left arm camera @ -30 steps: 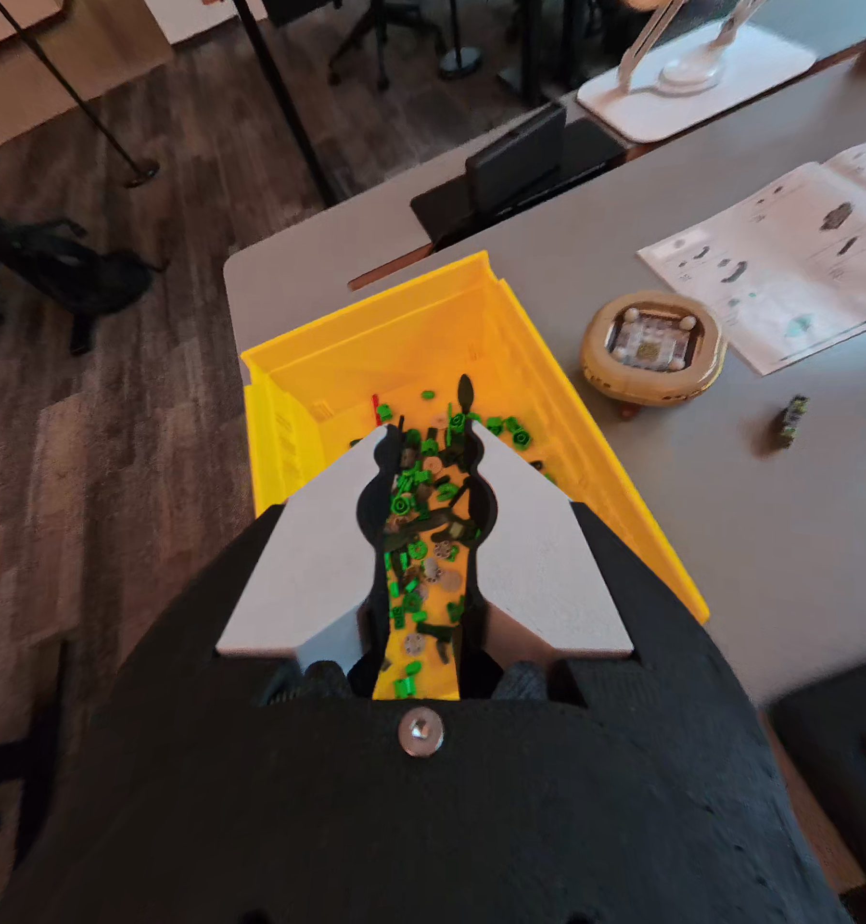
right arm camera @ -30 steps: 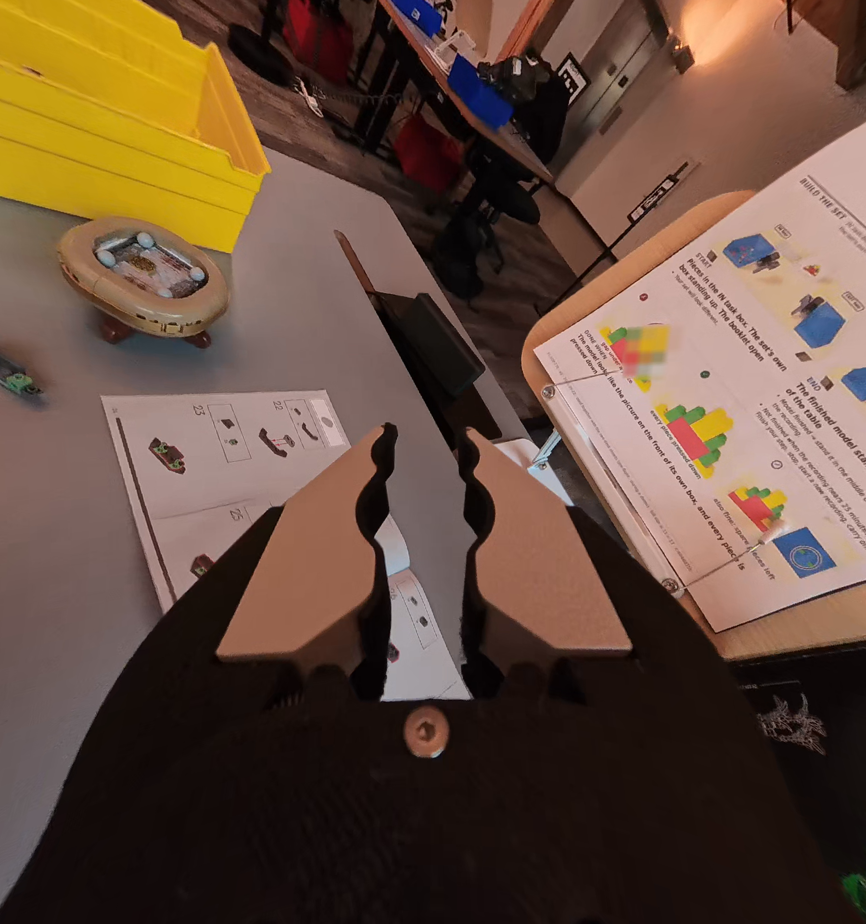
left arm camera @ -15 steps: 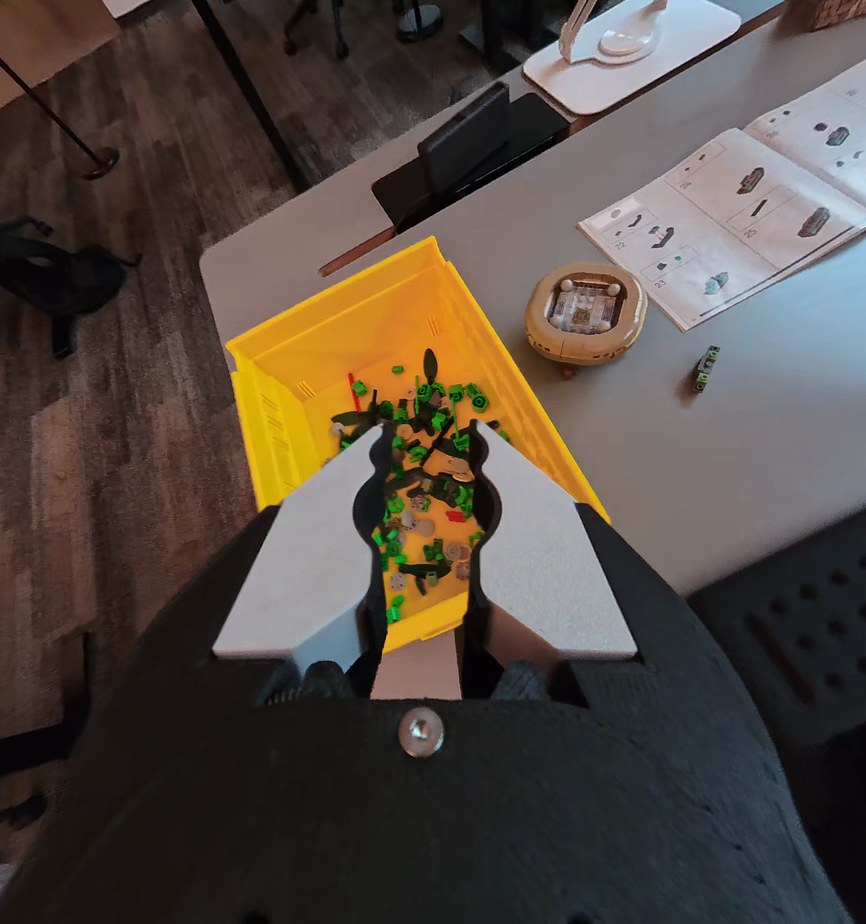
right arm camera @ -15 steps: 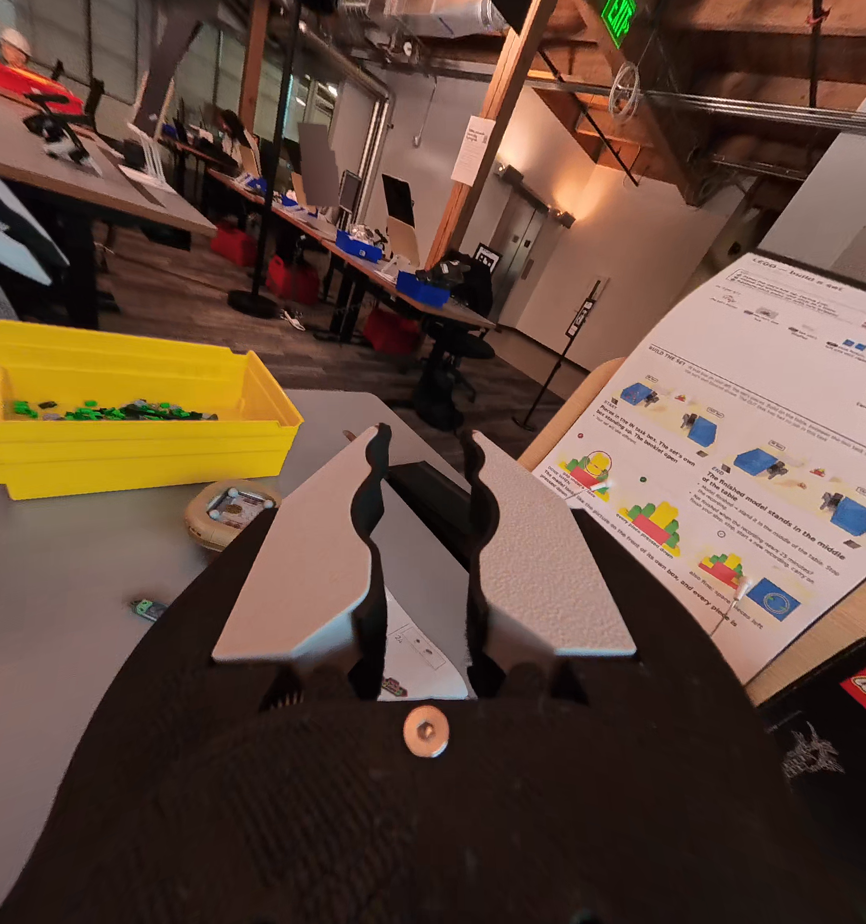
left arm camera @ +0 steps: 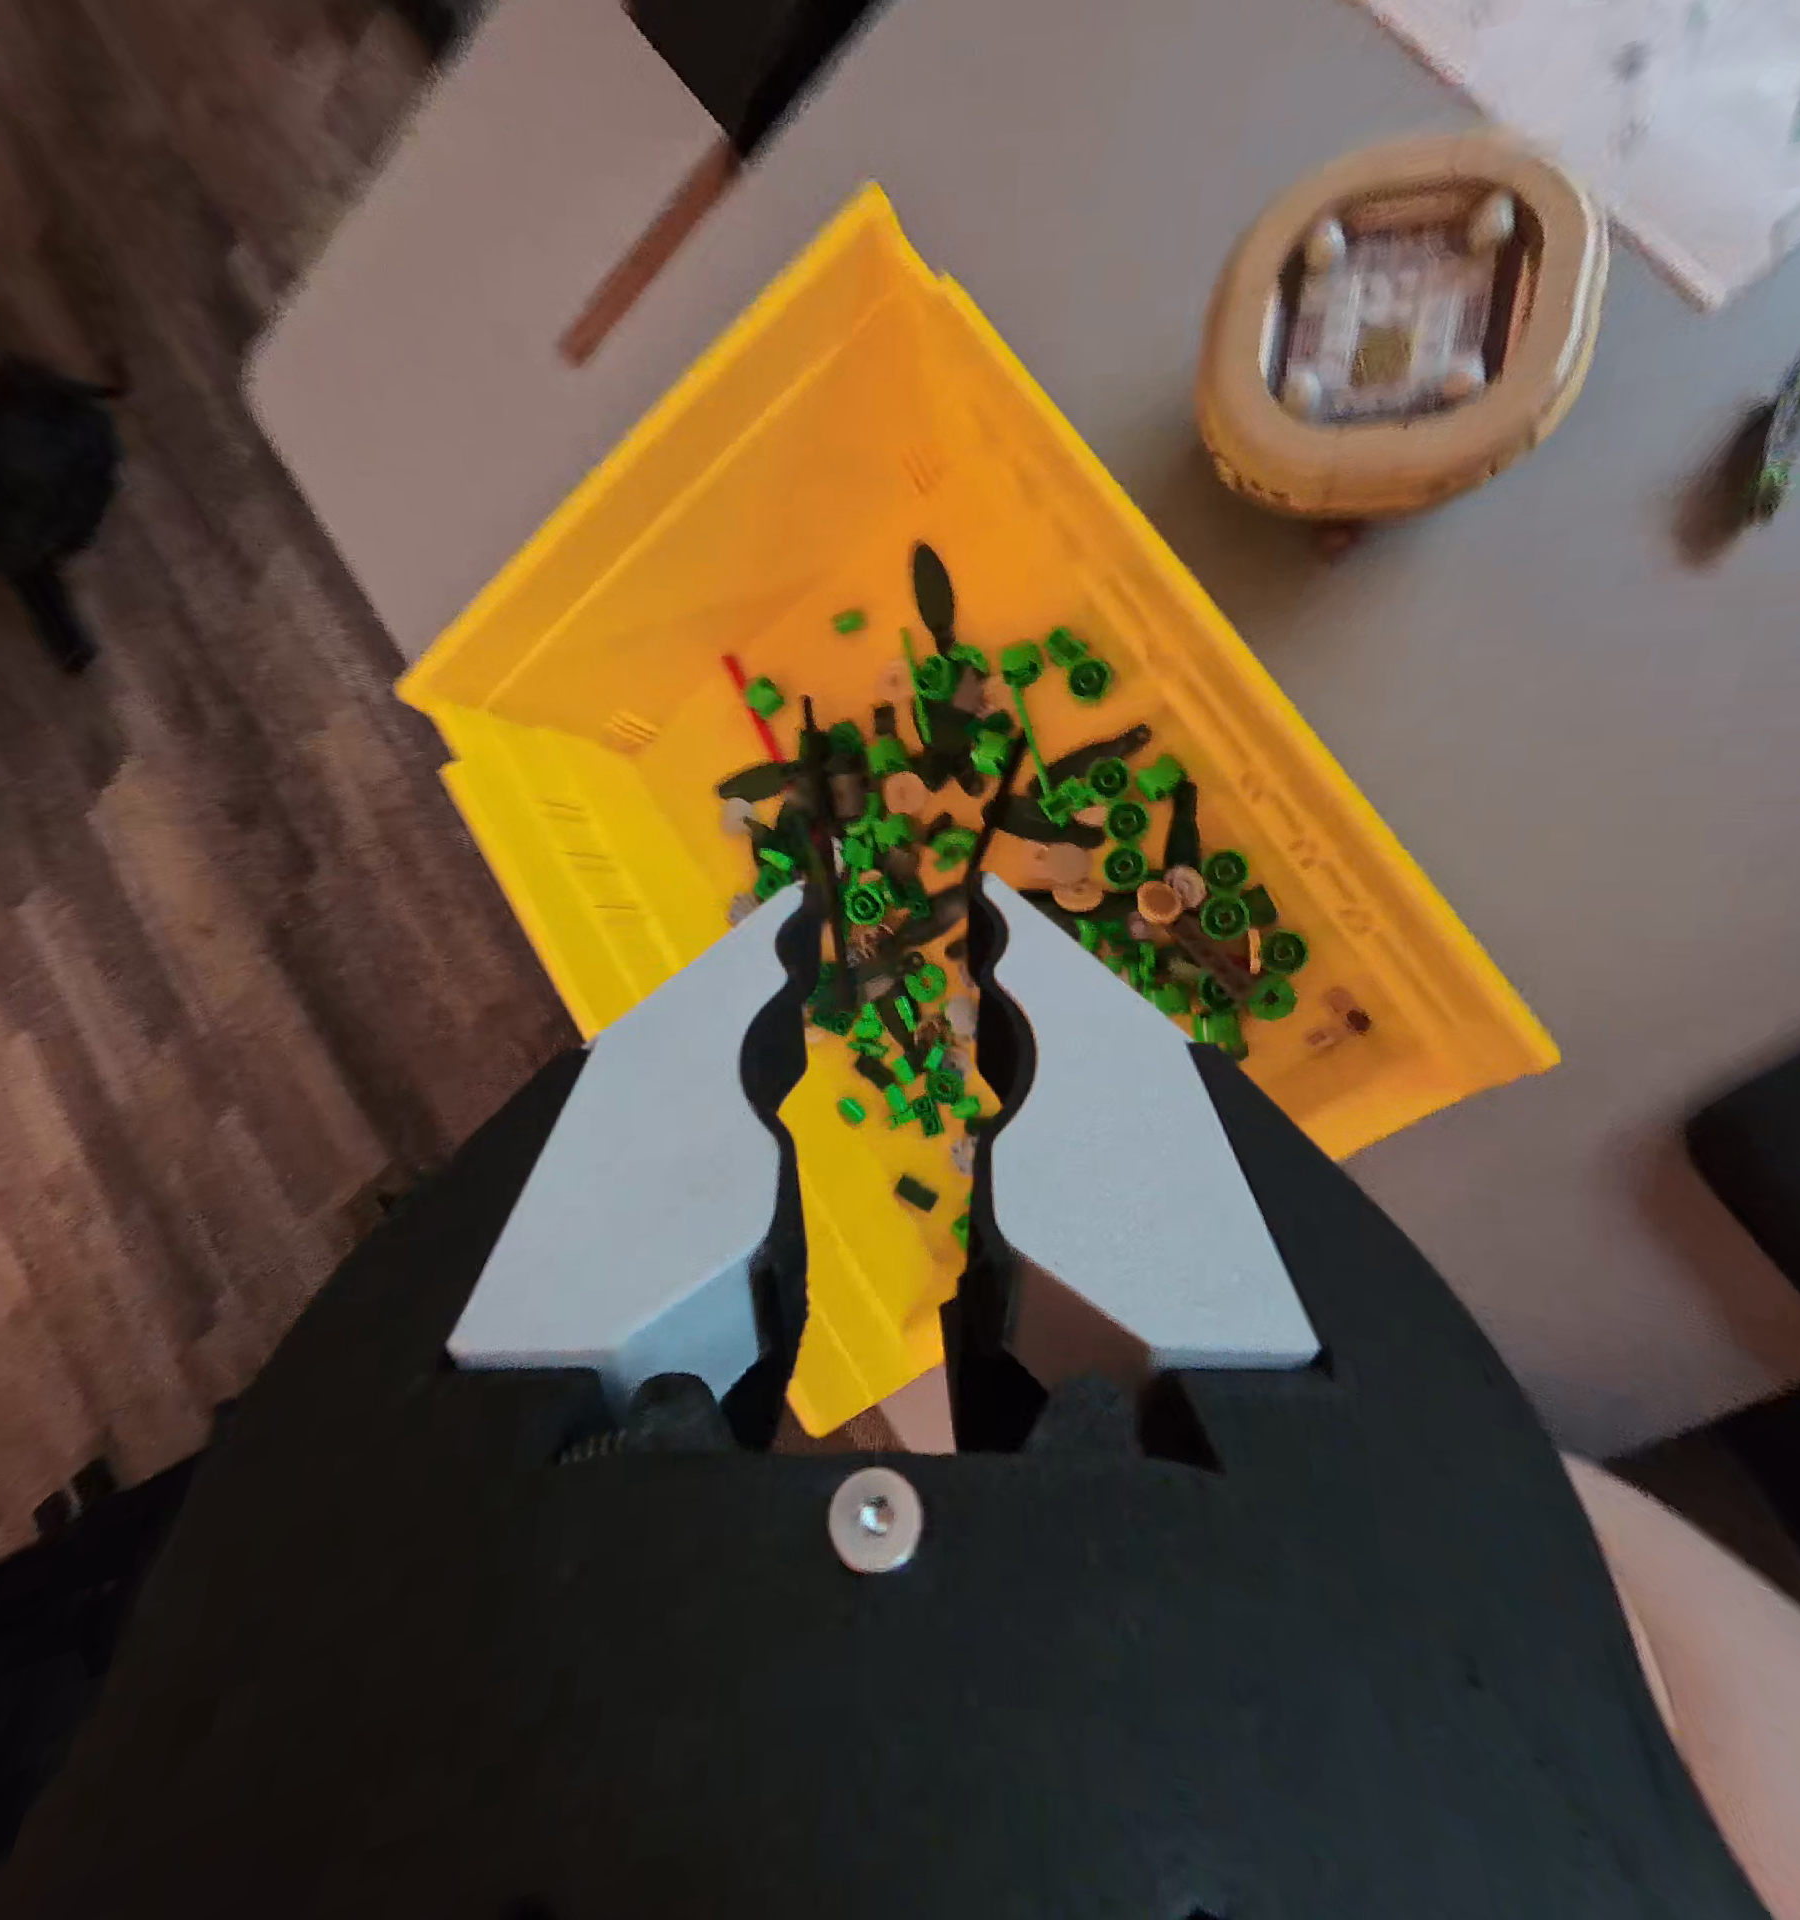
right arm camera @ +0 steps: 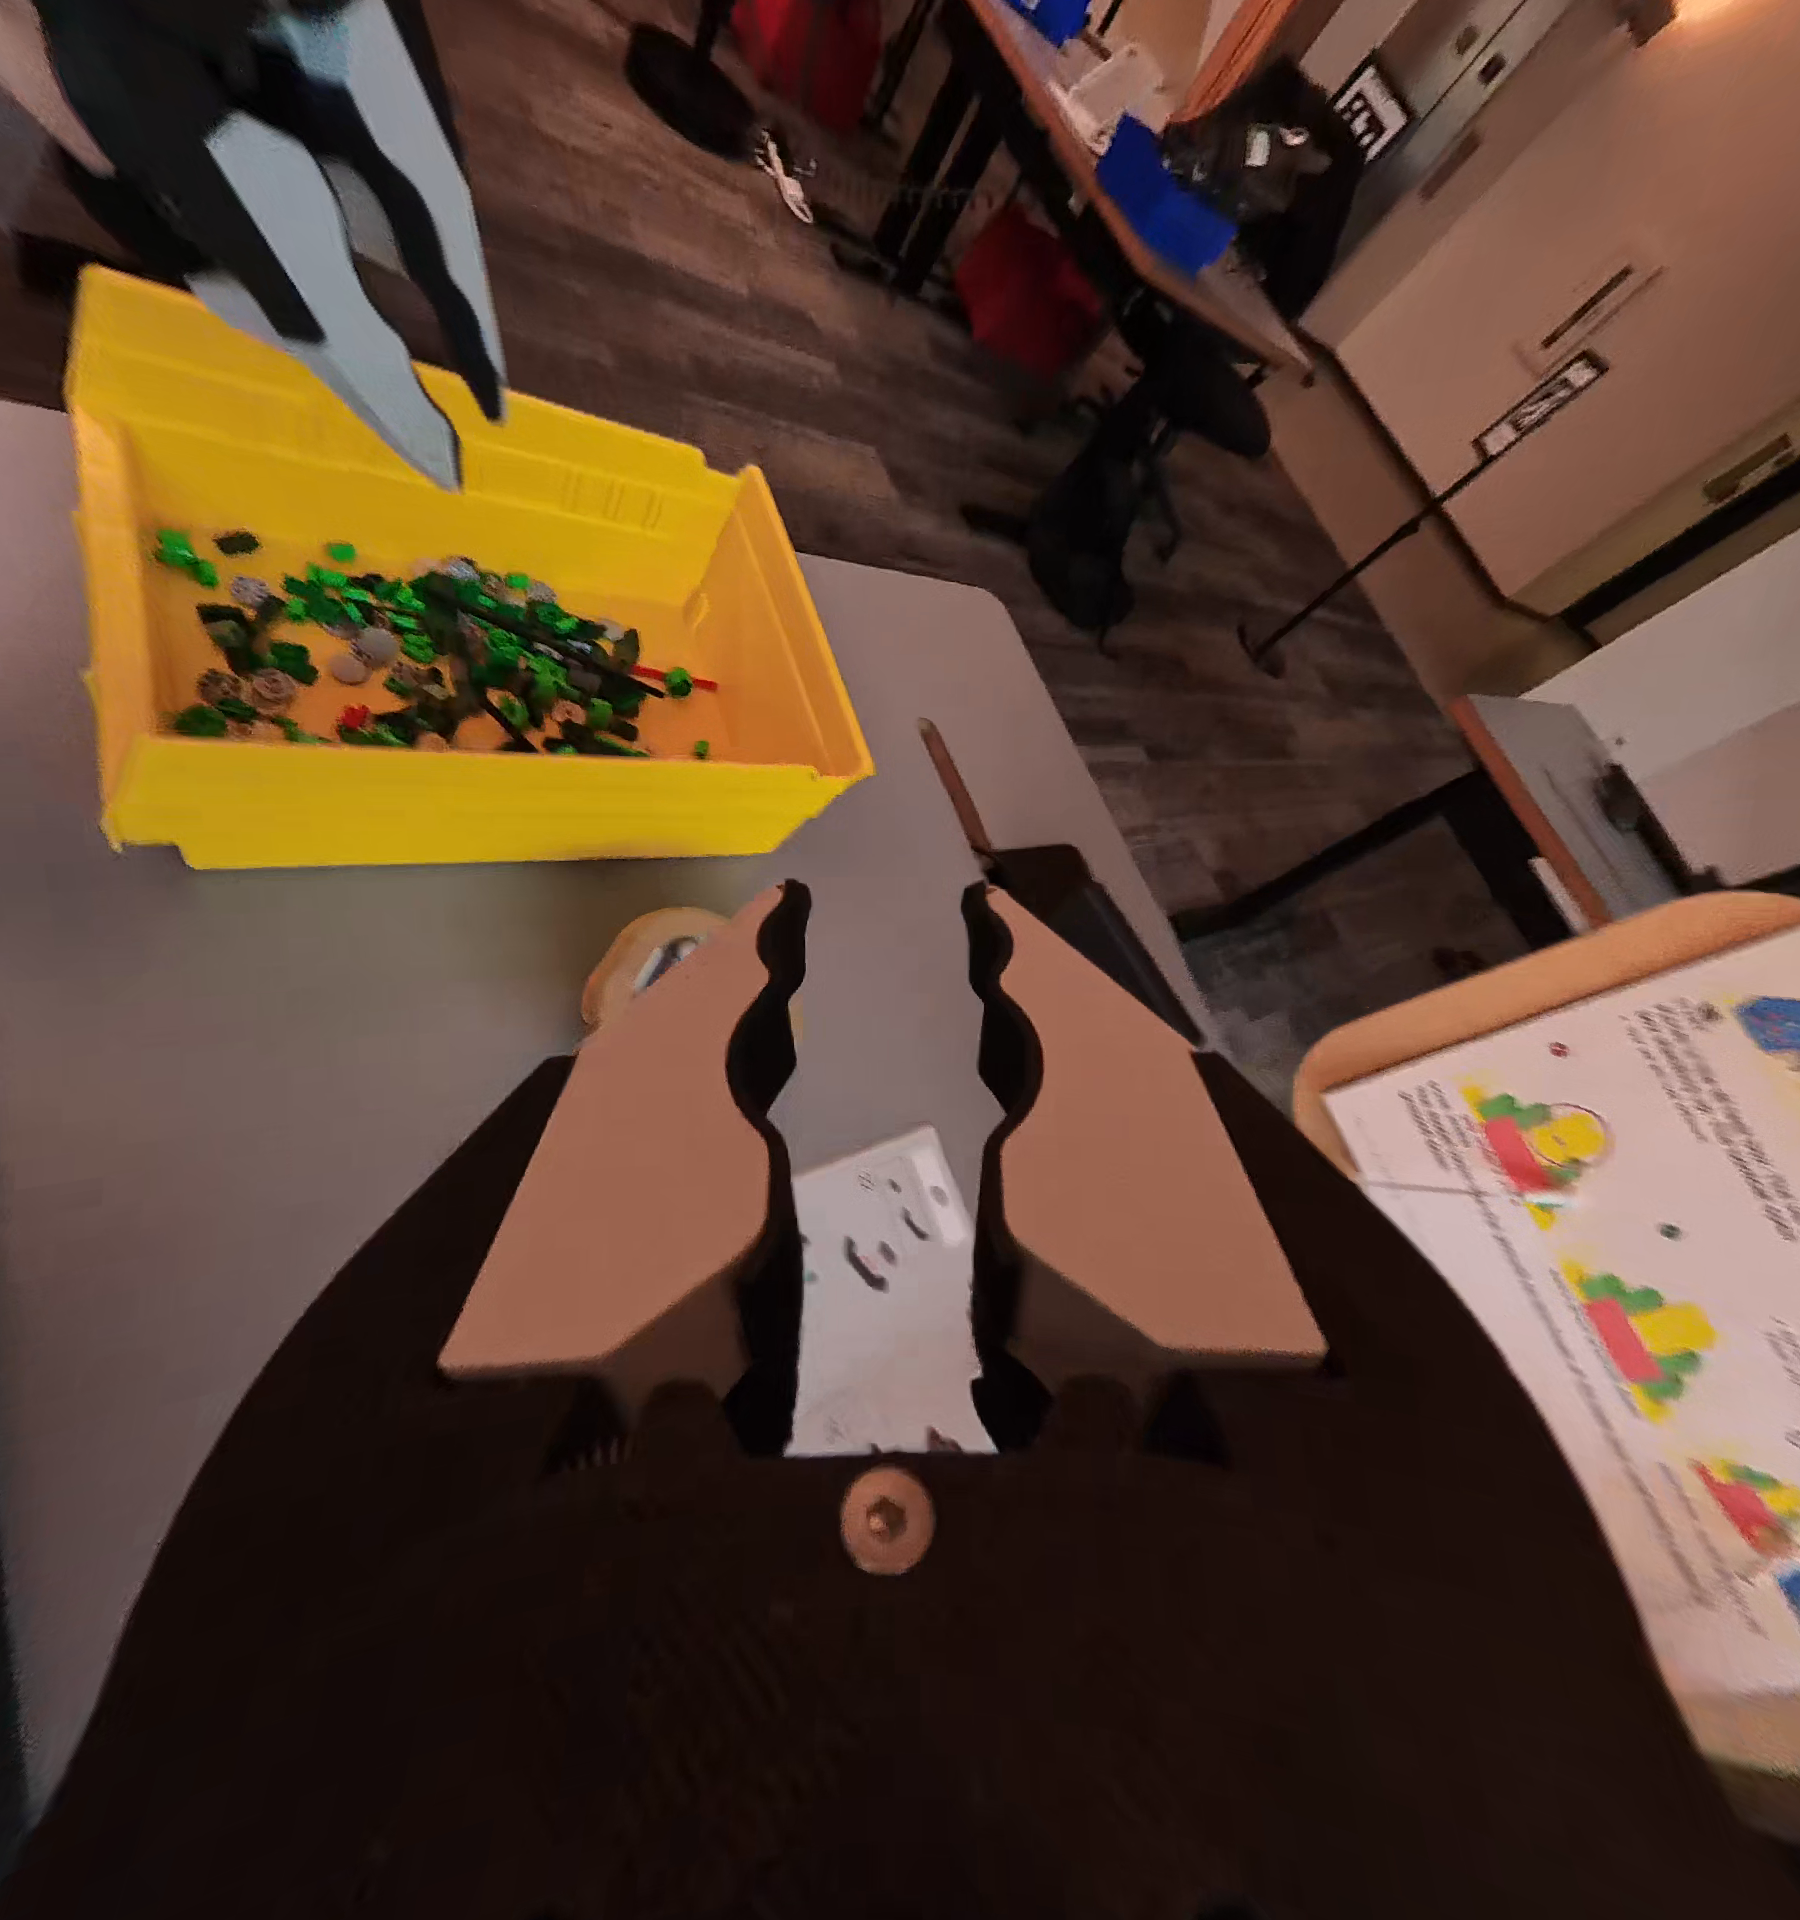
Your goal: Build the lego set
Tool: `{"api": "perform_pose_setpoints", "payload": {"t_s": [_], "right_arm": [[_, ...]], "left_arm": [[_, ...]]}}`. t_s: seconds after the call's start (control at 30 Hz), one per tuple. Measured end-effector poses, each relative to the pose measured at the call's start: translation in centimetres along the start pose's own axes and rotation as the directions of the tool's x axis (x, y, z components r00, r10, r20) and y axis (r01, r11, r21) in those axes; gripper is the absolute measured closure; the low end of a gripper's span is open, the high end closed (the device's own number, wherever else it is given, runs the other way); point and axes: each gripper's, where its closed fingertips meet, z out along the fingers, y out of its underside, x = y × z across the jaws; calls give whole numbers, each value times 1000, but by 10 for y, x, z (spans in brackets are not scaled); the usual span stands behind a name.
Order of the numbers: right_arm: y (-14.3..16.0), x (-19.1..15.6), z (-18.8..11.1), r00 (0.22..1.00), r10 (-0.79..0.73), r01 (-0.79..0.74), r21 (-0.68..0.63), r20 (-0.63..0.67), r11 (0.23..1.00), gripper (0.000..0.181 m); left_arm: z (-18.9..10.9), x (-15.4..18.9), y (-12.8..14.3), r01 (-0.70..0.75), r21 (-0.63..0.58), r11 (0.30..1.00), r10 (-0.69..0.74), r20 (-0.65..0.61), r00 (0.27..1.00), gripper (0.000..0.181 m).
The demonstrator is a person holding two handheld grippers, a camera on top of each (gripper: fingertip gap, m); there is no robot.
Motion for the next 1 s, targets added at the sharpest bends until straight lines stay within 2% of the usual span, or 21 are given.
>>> {"api": "perform_pose_setpoints", "payload": {"t_s": [0.03,0.13,0.2,0.27,0.33,0.43,0.53,0.77,0.9,1.0], "right_arm": [[-3,-6,7,999,21,-21,5,31,1000,151],[-7,-10,22,997,48,-49,5,57,999,151],[-6,-6,29,997,61,-61,11,39,998,151],[-6,-3,36,997,66,-67,18,32,998,151],[1,-1,41,999,48,-47,-3,24,999,150],[12,5,44,998,59,-59,-27,8,998,151],[16,11,42,997,81,-81,-22,-9,996,150],[26,24,31,995,77,-79,-27,-58,997,151],[39,33,33,993,95,-100,-56,-75,993,151],[48,38,33,992,92,-99,-79,-87,992,151]], "left_arm": [[6,0,3,-15,-20,1000,15,-27,1000,150],[19,7,1,-58,-3,998,57,-156,986,153],[28,14,11,-117,-27,993,108,-229,968,154],[37,6,22,-134,-98,986,112,-205,972,154],[43,-1,21,-118,-129,985,94,-181,979,154],[50,17,15,-163,-105,981,127,-291,948,156],[64,25,29,-222,-187,957,144,-358,923,158],[76,35,53,-190,-323,927,15,-473,881,166],[77,57,76,-212,-435,875,-100,-590,801,169],[85,62,82,-221,-475,852,-144,-618,773,171]]}}
